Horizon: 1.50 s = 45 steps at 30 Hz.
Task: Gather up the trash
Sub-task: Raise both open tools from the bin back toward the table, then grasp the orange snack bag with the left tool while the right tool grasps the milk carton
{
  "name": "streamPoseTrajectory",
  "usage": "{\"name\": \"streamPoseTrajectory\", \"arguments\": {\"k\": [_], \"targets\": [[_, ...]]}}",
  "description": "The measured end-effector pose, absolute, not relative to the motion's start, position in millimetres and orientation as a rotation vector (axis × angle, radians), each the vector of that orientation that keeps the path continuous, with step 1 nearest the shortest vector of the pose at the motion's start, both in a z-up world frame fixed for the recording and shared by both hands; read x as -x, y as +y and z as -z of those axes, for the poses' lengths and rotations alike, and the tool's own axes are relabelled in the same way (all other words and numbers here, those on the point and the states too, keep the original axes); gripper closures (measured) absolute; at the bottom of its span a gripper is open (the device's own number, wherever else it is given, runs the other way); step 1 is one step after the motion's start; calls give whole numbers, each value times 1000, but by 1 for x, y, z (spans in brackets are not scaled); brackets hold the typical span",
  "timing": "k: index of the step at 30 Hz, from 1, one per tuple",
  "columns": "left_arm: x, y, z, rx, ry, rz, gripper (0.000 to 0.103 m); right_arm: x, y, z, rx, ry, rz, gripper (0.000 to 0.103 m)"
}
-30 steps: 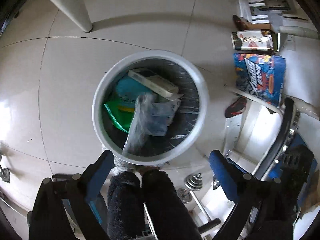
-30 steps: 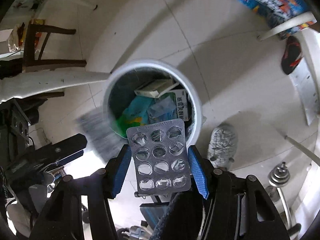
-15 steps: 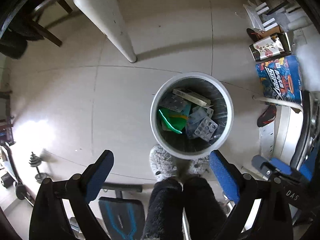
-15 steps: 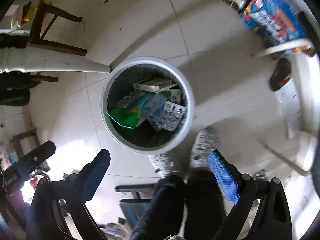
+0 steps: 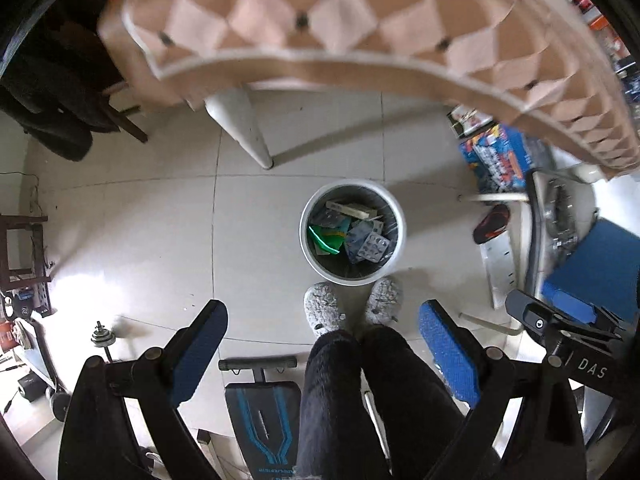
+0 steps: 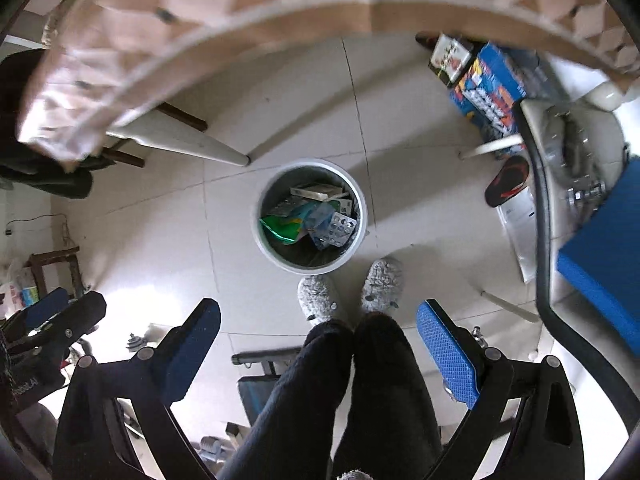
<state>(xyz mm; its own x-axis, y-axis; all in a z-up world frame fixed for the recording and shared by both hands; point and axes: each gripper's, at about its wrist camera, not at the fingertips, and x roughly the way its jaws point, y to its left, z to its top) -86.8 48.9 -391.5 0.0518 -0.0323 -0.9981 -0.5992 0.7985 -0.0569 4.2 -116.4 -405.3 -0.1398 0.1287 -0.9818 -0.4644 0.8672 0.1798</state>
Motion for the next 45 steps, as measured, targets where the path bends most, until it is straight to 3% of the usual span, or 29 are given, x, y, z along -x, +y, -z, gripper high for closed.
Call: {"name": "streamPoseTrajectory", "arguments": {"k": [11, 19, 31, 42, 45], "targets": [[16, 80, 279, 454, 1285, -574, 5, -86, -88, 274, 103, 1509, -530, 3], [-112, 125, 274, 379, 1226, -682, 5, -251, -35, 237, 132, 1416, -502, 3], [-311, 247, 324, 418, 1327, -808, 5, -556, 58, 295, 170, 1428, -409, 3], [-408, 292, 331, 338, 1358, -778, 5, -650, 122, 359, 211, 1518, -472, 3], [-425, 288, 318, 319, 1341, -708, 5, -655, 113, 360, 162, 1531, -475, 9]]}}
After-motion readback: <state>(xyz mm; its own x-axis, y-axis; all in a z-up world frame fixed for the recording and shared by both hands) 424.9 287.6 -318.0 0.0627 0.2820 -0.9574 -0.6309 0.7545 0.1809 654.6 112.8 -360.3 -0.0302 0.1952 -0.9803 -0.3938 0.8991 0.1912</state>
